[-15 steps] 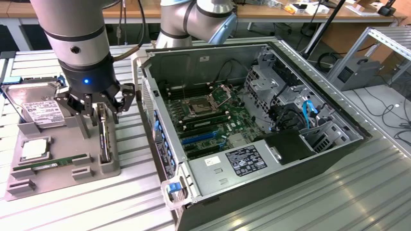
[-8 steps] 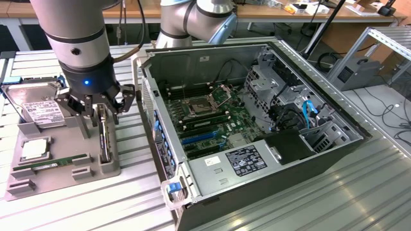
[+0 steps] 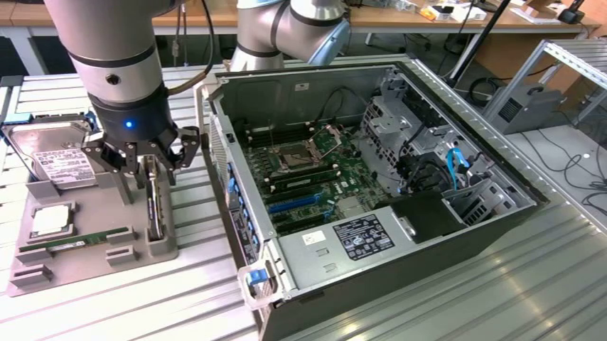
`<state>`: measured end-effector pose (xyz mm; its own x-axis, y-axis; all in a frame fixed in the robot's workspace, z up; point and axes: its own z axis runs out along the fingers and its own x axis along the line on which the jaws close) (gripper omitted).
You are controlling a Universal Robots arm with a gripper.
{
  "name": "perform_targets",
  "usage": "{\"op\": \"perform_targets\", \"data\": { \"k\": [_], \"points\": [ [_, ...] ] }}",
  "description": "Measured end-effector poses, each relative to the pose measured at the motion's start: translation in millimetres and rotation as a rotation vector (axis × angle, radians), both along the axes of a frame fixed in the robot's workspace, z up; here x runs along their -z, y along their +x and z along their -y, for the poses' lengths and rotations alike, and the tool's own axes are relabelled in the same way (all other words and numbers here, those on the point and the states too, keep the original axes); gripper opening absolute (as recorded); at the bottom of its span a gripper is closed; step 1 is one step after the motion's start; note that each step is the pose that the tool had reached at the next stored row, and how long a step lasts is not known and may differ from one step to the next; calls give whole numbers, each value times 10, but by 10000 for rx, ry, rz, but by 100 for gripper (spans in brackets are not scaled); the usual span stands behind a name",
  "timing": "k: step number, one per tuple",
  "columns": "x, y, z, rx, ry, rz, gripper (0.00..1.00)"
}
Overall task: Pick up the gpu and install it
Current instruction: 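Pick up the gpu and move the gpu toward the slot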
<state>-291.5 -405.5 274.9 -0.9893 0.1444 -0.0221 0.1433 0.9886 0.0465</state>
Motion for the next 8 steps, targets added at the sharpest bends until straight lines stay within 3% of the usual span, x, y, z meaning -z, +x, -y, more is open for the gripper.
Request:
{"op": "perform_targets", "data": {
  "k": [8],
  "points": [
    [52, 0, 1, -1, 0, 0, 48]
  ]
}}
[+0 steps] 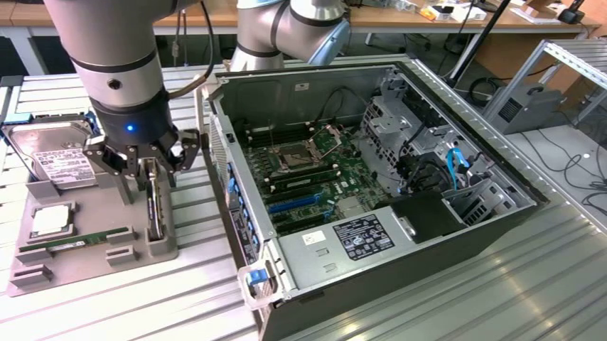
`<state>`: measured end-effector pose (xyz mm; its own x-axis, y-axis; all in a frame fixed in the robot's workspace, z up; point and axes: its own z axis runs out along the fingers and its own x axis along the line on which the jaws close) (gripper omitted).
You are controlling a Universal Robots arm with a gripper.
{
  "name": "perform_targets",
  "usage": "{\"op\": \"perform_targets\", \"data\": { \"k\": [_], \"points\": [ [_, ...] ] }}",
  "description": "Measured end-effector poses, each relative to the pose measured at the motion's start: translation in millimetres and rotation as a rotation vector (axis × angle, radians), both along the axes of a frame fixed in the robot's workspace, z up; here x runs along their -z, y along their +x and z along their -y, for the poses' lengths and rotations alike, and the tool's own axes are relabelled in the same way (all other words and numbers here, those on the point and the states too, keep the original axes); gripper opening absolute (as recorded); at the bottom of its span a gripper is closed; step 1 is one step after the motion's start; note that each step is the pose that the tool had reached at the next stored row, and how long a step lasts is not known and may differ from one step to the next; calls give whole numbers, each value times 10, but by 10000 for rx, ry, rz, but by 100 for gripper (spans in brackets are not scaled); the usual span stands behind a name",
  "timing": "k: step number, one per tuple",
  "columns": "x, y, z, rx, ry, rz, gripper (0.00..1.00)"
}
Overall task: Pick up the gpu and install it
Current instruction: 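Pick up the gpu and move the gpu toward the slot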
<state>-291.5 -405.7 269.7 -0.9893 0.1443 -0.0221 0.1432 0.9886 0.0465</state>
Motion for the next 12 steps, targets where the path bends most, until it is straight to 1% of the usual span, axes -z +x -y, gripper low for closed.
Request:
{"op": "perform_targets", "data": {
  "k": [12],
  "points": [
    [61, 0, 4, 0, 0, 0, 48]
  ]
}}
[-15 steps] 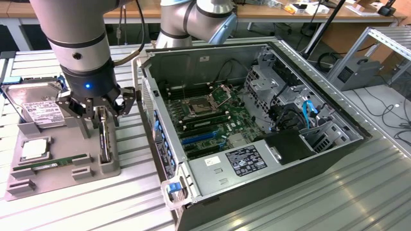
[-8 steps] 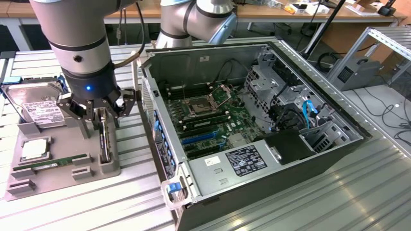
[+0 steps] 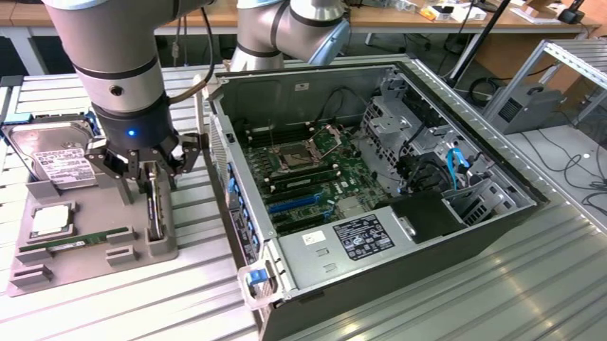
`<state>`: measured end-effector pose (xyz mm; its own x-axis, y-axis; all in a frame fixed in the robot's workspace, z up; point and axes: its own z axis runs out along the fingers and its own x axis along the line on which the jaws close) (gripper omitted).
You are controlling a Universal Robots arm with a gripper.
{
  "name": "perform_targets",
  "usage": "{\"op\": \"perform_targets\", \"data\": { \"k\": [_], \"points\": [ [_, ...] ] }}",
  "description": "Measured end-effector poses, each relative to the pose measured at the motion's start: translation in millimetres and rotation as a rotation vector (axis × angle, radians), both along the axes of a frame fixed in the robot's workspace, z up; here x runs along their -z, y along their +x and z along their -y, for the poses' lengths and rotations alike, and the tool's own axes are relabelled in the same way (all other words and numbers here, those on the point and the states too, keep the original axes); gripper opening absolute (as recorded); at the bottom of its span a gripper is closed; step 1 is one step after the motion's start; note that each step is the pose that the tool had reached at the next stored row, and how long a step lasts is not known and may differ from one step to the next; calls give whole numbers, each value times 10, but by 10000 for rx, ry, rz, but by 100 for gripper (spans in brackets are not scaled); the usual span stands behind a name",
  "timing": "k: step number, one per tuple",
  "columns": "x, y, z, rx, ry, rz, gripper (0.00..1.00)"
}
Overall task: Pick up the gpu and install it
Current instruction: 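Pick up the gpu and move the gpu toward the slot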
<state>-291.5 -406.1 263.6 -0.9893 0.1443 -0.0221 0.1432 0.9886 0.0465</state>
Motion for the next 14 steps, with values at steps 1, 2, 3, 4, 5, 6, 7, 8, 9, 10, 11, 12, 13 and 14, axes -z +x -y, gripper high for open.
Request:
{"op": "perform_targets", "data": {
  "k": [1, 2, 3, 4, 5, 6, 7, 8, 9, 10, 11, 12, 13, 14],
  "points": [
    [6, 0, 0, 0, 0, 0, 48],
    [9, 0, 0, 0, 0, 0, 48],
    [12, 0, 1, 0, 0, 0, 48],
    [16, 0, 1, 1, 0, 0, 48],
    [20, 0, 1, 1, 0, 0, 48],
    [23, 0, 1, 0, 0, -1, 48],
    [30, 0, 2, 0, 0, 0, 48],
    [34, 0, 2, 0, -1, -1, 48],
    [41, 0, 2, 0, -1, 0, 48],
    [47, 0, 2, 0, 0, -1, 48],
    [51, 0, 2, 0, 0, -1, 48],
    [53, 0, 2, 1, 0, -1, 48],
    [56, 0, 2, 0, -1, -1, 48],
    [57, 0, 2, 0, -2, -2, 48]
  ]
}}
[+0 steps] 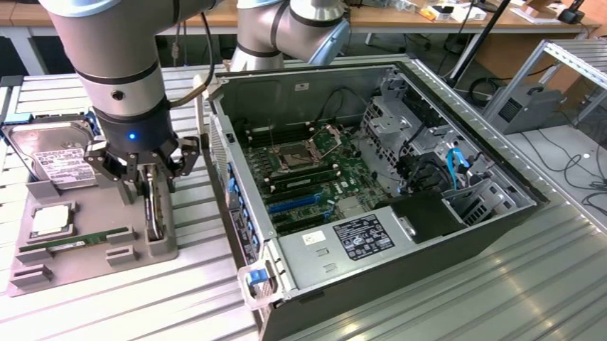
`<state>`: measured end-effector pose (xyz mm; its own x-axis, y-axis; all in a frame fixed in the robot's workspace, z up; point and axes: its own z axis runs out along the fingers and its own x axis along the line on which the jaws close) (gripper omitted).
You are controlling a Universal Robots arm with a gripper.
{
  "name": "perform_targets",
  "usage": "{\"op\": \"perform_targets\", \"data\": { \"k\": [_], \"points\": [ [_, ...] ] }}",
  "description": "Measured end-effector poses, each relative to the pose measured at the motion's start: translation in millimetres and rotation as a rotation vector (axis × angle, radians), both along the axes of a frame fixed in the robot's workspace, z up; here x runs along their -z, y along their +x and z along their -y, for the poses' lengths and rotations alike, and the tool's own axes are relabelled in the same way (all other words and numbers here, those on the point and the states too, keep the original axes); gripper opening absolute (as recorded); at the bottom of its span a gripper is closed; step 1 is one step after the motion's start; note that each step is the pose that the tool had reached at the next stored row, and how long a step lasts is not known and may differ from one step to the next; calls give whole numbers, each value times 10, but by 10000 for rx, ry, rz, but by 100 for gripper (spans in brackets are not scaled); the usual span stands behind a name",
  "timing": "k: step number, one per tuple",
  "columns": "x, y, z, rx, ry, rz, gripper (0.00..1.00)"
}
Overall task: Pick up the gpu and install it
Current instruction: 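Pick up the gpu and move the gpu toward the slot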
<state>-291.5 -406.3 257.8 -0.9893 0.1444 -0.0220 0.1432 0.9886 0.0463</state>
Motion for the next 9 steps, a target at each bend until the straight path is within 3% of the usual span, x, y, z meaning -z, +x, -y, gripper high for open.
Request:
{"op": "perform_targets", "data": {
  "k": [5, 9],
  "points": [
    [-5, 0, 0, 1, 8, 5, 48],
    [-90, -11, 1, -1, 9, 3, 48]
  ]
}}
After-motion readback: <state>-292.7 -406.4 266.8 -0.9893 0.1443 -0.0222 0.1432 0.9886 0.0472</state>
